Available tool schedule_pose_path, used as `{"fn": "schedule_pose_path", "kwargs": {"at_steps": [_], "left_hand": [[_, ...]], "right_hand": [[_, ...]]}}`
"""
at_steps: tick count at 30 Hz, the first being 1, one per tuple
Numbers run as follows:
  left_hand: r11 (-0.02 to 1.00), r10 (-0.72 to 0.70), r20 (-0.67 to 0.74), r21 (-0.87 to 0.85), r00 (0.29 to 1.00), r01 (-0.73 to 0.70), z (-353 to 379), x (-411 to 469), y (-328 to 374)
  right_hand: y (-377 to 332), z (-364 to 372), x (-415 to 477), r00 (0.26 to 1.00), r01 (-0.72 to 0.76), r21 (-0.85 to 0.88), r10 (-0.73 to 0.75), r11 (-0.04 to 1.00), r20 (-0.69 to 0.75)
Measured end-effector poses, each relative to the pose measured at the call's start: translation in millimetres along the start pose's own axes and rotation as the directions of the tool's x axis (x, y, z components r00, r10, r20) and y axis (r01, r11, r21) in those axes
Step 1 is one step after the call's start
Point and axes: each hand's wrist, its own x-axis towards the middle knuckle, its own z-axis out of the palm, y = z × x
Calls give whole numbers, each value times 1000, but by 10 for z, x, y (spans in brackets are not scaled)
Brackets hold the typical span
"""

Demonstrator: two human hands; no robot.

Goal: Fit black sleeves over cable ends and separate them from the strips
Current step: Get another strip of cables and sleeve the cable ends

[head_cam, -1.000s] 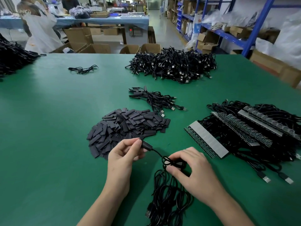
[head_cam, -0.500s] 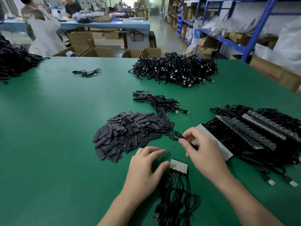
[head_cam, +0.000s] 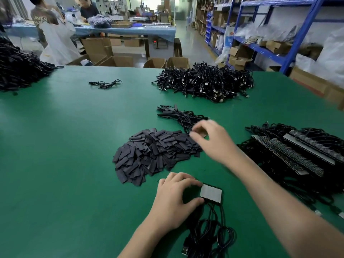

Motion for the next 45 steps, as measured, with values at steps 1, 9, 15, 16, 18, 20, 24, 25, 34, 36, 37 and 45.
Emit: {"fn": "schedule_pose_path", "kwargs": {"at_steps": [1,9,15,16,18,20,24,25,34,36,37,45], "left_hand": [[1000,-3,-4,-14,1000,3,-3,2,4],[908,-37,-28,-418,999,22,1,-26,137],[761,-43,-29,-648,999,14,-35,-54,127],[737,-50,-21,-676,999,23,-39,-54,129],[714,-74,-15,-698,997,43,-42,-47,131],[716,-87,-14,-696,996,53,-39,-38,133],[769,-70,4,-637,998,57,-26,-44,133],[790,-61,1,-612,998,49,-20,-47,137],[855,12,-78,-517,997,-51,-13,-78,179],[847,14,-79,-530,997,-54,-6,-81,188],[843,18,-76,-535,997,-56,-2,-83,188],[821,41,-36,-568,999,-54,-15,-95,177]], "right_hand": [[87,49,-218,999,-37,15,36,999,27],[484,44,-1184,964,-205,236,153,950,218],[413,175,-1300,970,-216,528,120,821,210],[409,202,-1319,969,-221,541,118,812,218],[405,241,-1347,966,-229,564,116,793,229],[393,259,-1369,965,-238,578,122,781,234],[326,267,-1392,964,-237,603,109,761,242],[312,265,-1394,965,-234,610,107,757,238],[260,277,-1416,962,-222,677,45,701,269],[276,278,-1413,961,-215,689,25,692,276],[282,279,-1412,961,-210,691,16,692,276],[269,280,-1399,952,-220,734,-21,643,305]]}}
